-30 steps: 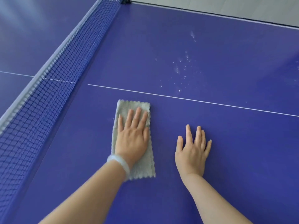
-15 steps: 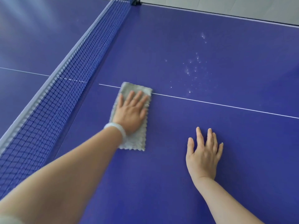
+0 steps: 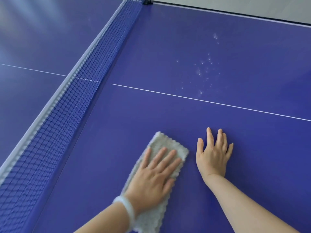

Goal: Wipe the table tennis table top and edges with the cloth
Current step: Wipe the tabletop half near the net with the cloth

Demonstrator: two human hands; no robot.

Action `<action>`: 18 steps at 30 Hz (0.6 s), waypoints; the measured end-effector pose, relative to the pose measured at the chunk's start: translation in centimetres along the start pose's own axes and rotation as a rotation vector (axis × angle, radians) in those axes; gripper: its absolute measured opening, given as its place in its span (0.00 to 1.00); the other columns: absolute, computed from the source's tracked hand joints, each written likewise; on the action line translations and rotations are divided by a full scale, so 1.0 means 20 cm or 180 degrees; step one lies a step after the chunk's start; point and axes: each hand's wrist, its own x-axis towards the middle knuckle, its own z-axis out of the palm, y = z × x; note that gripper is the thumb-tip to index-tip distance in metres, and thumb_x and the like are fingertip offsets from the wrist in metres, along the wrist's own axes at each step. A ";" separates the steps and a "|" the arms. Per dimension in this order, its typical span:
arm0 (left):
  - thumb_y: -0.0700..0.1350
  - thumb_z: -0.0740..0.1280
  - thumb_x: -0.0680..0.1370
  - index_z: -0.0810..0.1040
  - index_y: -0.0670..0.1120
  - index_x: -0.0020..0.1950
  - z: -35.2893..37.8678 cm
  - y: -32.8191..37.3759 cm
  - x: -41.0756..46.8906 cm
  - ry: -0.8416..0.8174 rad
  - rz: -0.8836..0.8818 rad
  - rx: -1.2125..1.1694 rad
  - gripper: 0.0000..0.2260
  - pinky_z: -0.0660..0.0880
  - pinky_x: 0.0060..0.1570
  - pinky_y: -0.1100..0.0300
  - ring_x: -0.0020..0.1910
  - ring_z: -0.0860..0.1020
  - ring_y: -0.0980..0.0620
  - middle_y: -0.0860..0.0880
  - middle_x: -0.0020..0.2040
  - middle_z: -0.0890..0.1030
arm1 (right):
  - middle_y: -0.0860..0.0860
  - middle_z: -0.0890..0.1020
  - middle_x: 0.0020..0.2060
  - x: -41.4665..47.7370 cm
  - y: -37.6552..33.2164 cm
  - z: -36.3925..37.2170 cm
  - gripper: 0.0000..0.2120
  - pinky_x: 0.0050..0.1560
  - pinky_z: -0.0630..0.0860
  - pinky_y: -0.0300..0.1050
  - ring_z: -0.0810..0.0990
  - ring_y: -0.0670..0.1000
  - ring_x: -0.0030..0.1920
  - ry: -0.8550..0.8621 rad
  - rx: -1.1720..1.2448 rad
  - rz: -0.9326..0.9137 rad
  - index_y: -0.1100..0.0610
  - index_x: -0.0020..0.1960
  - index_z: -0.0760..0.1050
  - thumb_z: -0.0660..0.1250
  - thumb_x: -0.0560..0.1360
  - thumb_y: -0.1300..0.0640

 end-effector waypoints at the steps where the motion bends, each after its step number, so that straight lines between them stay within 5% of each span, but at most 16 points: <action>1: 0.57 0.54 0.81 0.52 0.57 0.81 -0.02 -0.10 -0.07 0.0022 -0.0244 0.0018 0.28 0.49 0.76 0.39 0.80 0.47 0.51 0.56 0.81 0.53 | 0.59 0.58 0.79 0.00 0.00 0.00 0.28 0.79 0.47 0.62 0.55 0.58 0.80 0.0000 0.0003 -0.0004 0.52 0.79 0.62 0.54 0.82 0.43; 5: 0.57 0.49 0.82 0.47 0.59 0.81 -0.06 -0.31 -0.15 0.0189 -0.1476 -0.0109 0.27 0.43 0.77 0.41 0.80 0.41 0.53 0.57 0.81 0.48 | 0.59 0.56 0.80 -0.01 -0.01 0.00 0.29 0.78 0.46 0.64 0.53 0.58 0.80 -0.0199 -0.0159 -0.0010 0.52 0.80 0.58 0.53 0.82 0.43; 8: 0.58 0.47 0.83 0.45 0.59 0.81 -0.05 -0.28 -0.13 0.0203 -0.1441 -0.0223 0.26 0.40 0.77 0.42 0.80 0.40 0.53 0.58 0.81 0.46 | 0.58 0.55 0.80 -0.02 -0.04 -0.03 0.29 0.77 0.47 0.67 0.52 0.60 0.80 -0.0278 -0.0296 -0.0259 0.56 0.81 0.56 0.52 0.83 0.45; 12: 0.58 0.46 0.83 0.44 0.59 0.81 -0.05 -0.30 -0.13 0.0160 -0.1428 -0.0220 0.26 0.38 0.76 0.43 0.79 0.38 0.53 0.58 0.81 0.44 | 0.58 0.59 0.79 -0.14 -0.16 -0.04 0.29 0.79 0.49 0.63 0.56 0.57 0.80 -0.0170 -0.0426 -0.1566 0.61 0.79 0.58 0.50 0.83 0.48; 18: 0.57 0.48 0.83 0.46 0.57 0.81 -0.04 -0.31 -0.14 0.0321 -0.1259 -0.0252 0.27 0.41 0.75 0.41 0.80 0.40 0.51 0.56 0.82 0.47 | 0.53 0.48 0.81 -0.24 -0.55 0.09 0.30 0.78 0.40 0.62 0.44 0.54 0.81 -0.0510 -0.0235 -0.0549 0.56 0.82 0.47 0.47 0.84 0.44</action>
